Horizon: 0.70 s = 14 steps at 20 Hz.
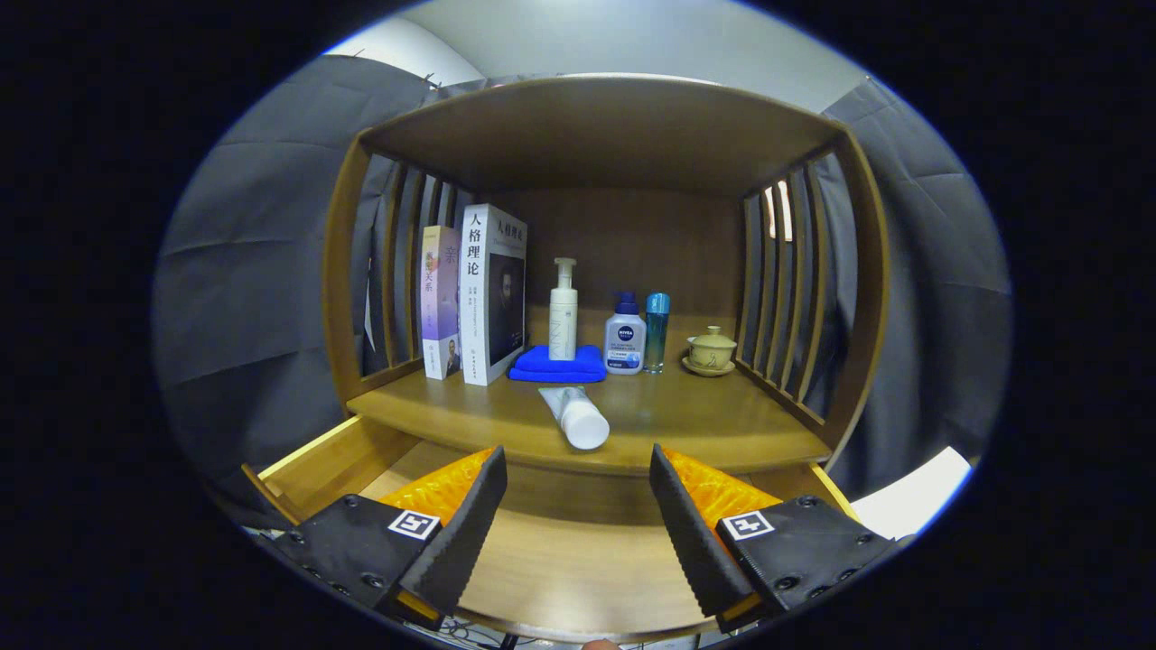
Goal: Pull open the drawer, take out the items inside it, and place them on the countertop above the cabinet.
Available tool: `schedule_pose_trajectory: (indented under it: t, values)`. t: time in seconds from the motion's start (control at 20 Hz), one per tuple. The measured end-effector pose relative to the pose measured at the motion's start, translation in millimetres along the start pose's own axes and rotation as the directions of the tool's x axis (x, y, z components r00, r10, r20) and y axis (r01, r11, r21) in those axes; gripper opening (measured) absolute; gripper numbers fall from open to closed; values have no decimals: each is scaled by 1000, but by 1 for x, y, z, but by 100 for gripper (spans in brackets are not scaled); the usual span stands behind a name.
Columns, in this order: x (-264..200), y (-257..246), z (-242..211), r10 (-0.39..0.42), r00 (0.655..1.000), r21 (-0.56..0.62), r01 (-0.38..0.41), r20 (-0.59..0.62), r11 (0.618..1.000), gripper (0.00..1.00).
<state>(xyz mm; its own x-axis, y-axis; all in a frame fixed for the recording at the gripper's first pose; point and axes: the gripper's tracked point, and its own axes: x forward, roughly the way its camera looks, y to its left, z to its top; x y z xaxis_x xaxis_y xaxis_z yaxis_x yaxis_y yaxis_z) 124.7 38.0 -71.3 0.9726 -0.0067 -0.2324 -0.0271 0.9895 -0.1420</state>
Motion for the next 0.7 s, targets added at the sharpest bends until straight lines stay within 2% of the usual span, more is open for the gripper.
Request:
schedule_pose_trajectory:
  t: [0.25,0.7]
  values:
    - [-41,12,-9,-16,997,11,16,81,1000,98]
    - [-96,27,-45,-42,990,23,39,138,999,98]
